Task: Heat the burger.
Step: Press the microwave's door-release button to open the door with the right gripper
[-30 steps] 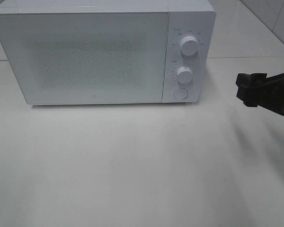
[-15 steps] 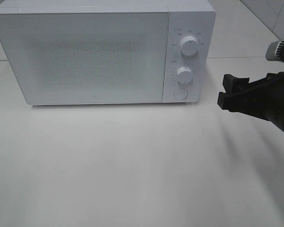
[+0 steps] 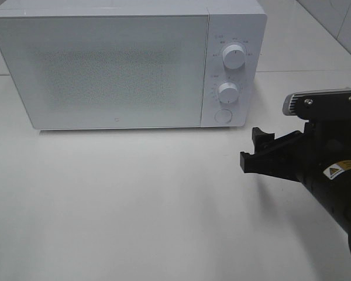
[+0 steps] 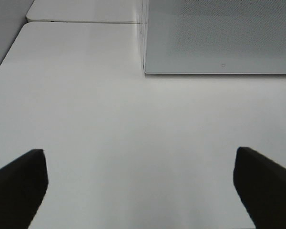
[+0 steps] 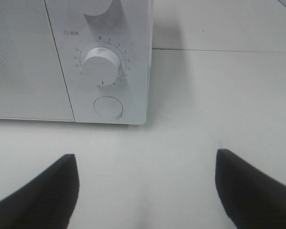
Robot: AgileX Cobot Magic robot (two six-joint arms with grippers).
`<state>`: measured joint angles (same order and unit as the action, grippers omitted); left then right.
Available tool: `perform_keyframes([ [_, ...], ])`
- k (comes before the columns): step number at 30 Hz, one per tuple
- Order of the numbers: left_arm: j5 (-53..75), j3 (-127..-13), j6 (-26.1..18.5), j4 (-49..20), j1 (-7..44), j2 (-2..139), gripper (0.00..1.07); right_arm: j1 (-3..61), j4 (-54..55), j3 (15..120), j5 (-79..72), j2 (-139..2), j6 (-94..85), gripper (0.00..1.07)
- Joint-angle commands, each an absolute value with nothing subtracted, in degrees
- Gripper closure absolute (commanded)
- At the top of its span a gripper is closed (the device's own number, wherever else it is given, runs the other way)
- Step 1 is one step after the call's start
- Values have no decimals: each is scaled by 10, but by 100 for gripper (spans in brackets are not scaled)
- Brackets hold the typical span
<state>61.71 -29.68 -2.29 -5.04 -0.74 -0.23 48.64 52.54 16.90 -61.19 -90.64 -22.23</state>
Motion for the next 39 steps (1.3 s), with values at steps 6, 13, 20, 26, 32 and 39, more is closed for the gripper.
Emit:
perform_keyframes([
  [6,612,-295,-24,-53,-10,-11,9,515,541,207,-623,-938,-227,31],
  [13,612,-295,-24,-53,-10,-11,9,516,549,218,-617,-942,-206,31],
  [20,612,-295,-24,-53,-10,-11,9,516,549,218,-607,-942,-77,41],
  [26,612,-295,-24,-53,-10,-11,9,516,548,218,-604,-942,83,60],
  [32,612,-295,-24,-53,-10,-11,9,516,548,218,-593,-942,280,84],
  [39,612,-295,-24,-53,-10,-11,9,516,514,218,-586,-942,506,89],
])
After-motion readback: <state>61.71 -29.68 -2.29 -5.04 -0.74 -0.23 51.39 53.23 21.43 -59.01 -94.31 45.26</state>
